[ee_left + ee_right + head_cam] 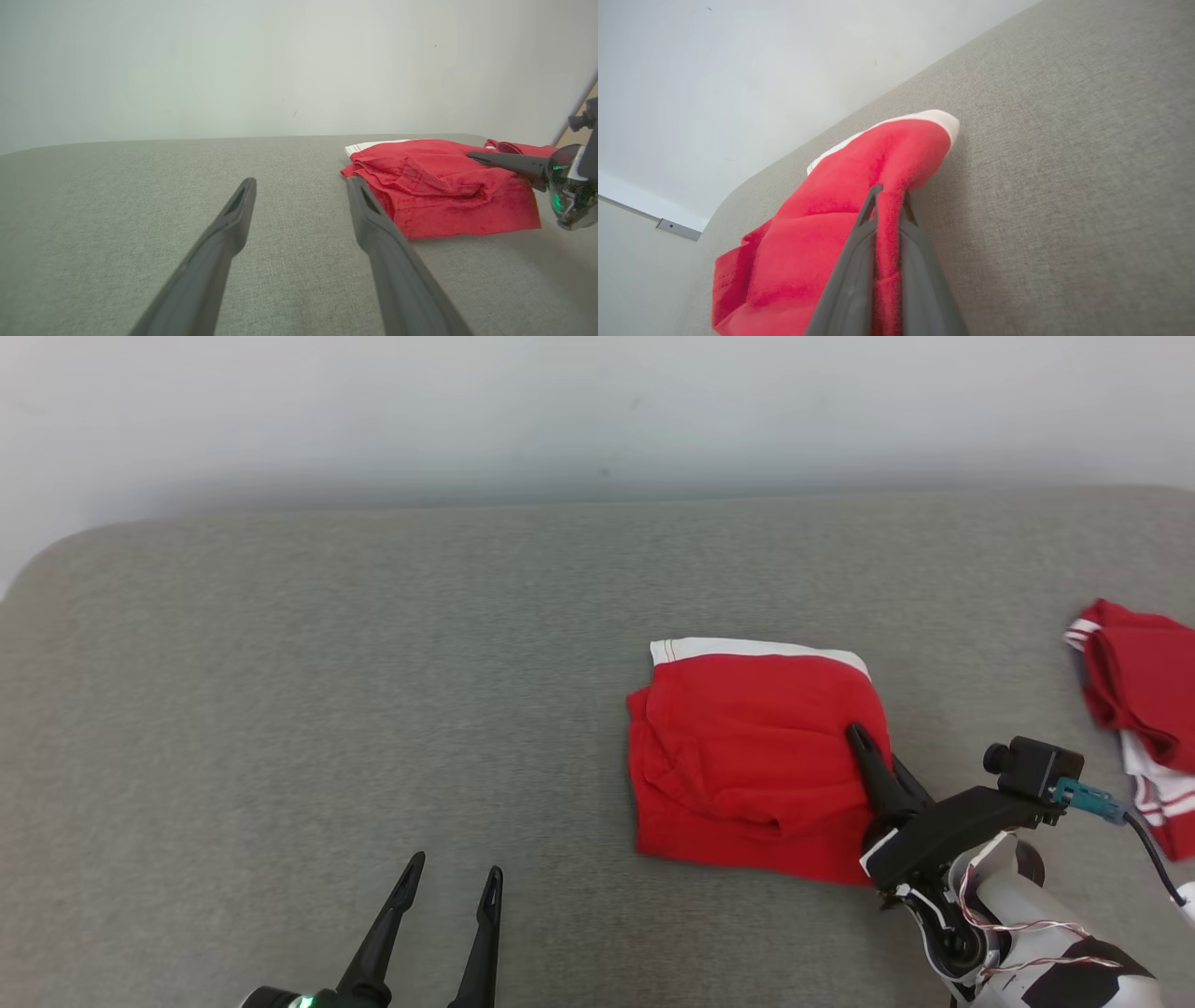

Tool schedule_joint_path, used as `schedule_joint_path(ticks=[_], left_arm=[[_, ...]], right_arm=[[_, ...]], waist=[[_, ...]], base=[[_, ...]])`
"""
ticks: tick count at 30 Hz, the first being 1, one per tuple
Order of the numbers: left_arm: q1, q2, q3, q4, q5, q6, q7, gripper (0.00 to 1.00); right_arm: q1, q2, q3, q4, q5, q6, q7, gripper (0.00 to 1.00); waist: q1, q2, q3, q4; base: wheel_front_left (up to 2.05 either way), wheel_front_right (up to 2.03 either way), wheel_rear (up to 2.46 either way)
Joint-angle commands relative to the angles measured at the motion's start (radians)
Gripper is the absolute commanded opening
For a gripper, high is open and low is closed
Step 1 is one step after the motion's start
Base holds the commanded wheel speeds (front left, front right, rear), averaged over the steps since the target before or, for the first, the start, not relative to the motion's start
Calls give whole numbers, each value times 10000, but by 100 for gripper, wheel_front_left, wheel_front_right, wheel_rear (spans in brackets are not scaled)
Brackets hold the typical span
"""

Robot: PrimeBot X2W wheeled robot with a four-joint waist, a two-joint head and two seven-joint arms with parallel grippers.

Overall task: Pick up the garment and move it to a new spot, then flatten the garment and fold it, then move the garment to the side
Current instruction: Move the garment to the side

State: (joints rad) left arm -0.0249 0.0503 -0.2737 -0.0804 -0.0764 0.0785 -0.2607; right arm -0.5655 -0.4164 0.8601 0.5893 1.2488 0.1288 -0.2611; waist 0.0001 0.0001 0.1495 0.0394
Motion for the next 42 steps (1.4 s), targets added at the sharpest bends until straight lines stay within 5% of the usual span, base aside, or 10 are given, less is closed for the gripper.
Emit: schedule_joint_path(ticks=[1,11,25,34,42], left_arm=[[-31,8,42,-48,71,-49,-56,100],[-211,22,162,-31,362,-306,-56,100],[-317,133,334,-2,515,-488,-55,100],[-1031,301,-66,159,858,-844,-56,100],[-2146,475,-572,259,1252,-1030,-56,100]], right_arm=[[-48,-3,-92,-97,-255,33,-44,0],[946,230,-1787,-1059,-2602,32,-49,0],[1586,483,-2284,-1558,-3352,32,-50,0],[256,-204,-1308,-1324,-4061,32,-51,0],[-1717,-1458,-591,-962,-4691,21,-51,0]], waist=[[-1,-1,43,-614],[-1,-1,70,-2185],[-1,-1,225,-4221],[-1,-1,880,-4190],[-1,-1,1897,-3434]], base=[[0,0,0],[0,0,0],[0,0,0],[0,0,0],[0,0,0]])
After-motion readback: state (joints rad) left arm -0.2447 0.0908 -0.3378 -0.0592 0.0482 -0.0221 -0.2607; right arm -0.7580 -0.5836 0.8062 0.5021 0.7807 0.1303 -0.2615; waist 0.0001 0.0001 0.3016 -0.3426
